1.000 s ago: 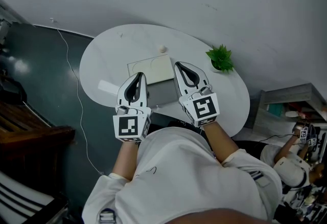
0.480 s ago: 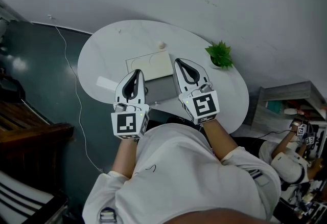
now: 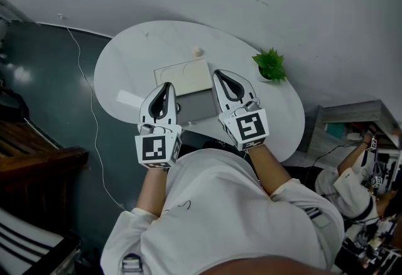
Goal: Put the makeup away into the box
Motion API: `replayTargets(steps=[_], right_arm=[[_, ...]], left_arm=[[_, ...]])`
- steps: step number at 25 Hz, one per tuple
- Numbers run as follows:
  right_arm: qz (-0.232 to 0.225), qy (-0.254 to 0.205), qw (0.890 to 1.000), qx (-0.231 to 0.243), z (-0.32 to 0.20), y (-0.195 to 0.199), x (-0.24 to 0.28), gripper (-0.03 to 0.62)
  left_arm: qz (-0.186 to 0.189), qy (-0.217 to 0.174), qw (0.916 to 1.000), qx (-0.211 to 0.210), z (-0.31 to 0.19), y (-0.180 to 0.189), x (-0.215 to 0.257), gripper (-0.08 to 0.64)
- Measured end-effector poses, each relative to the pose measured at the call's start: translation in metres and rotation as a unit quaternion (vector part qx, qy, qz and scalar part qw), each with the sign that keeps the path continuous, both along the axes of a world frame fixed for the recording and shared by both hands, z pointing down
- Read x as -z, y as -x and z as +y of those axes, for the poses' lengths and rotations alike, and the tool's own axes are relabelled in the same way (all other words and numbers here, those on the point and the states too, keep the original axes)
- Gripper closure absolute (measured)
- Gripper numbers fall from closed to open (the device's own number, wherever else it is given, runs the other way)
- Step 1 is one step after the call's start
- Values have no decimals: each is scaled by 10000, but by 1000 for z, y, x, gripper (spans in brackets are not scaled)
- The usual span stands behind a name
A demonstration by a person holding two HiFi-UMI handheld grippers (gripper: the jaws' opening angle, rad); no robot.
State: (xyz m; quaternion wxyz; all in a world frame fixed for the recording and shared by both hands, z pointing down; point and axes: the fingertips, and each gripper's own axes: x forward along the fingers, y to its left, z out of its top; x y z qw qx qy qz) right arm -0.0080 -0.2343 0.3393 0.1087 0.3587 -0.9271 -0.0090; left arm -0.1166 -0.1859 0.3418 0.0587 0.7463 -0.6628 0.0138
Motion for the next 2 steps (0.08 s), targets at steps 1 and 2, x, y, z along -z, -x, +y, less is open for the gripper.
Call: replayTargets(steps=[1,2], right_arm=[[0,2,10000,0,0,0,0,595],[-1,3,10000,1,-1,1,-1,595]], left_arm=[[2,-2,10000,3,0,1,0,535],[3,-4,10000,6,-1,1,-1,535]])
